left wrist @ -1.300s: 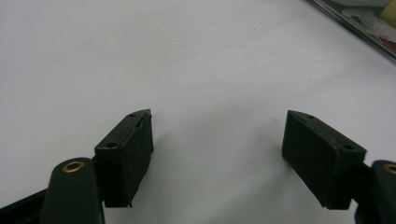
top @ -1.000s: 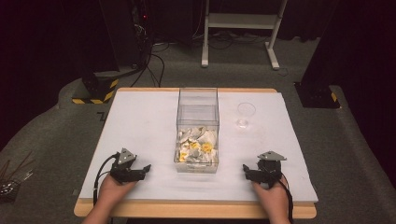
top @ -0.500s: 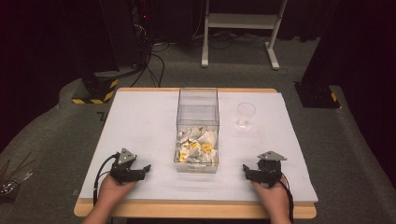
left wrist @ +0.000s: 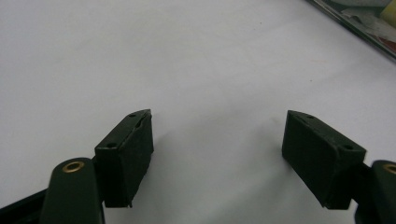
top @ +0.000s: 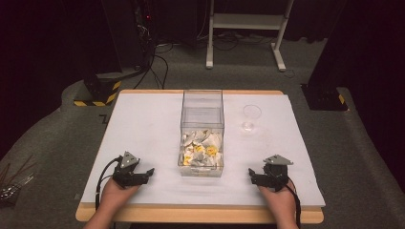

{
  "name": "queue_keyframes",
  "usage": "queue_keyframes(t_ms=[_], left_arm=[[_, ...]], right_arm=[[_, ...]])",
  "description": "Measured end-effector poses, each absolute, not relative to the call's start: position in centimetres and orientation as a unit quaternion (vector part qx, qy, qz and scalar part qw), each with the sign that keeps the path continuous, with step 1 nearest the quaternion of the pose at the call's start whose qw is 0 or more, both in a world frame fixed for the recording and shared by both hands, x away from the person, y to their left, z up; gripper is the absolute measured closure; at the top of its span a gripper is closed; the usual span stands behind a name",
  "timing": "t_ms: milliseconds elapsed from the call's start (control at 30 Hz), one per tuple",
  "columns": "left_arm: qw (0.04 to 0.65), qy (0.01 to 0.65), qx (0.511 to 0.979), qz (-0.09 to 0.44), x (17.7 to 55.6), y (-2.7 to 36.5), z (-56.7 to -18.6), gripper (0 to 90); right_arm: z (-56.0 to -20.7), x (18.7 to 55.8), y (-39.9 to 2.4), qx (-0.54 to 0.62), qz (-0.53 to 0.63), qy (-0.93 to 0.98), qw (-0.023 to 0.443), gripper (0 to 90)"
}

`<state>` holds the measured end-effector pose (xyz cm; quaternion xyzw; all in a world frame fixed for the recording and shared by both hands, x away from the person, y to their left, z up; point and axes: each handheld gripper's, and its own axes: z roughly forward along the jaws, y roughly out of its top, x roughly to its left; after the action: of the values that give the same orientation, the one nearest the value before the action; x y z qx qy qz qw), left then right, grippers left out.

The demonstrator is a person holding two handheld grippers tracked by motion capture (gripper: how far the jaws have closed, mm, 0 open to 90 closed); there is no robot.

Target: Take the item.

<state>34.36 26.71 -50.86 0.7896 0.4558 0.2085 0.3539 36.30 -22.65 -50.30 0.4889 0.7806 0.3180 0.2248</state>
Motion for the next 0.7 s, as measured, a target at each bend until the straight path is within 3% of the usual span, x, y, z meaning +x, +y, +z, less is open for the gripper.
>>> queue_keyframes(t_ms=[700], left_arm=[[0.353,0.456,0.79,0.209,34.4,26.7,-50.9,25.3]], right_arm=[[-48.2,36.2,-20.2,0.441,0.344,0.802,0.211,16.0]])
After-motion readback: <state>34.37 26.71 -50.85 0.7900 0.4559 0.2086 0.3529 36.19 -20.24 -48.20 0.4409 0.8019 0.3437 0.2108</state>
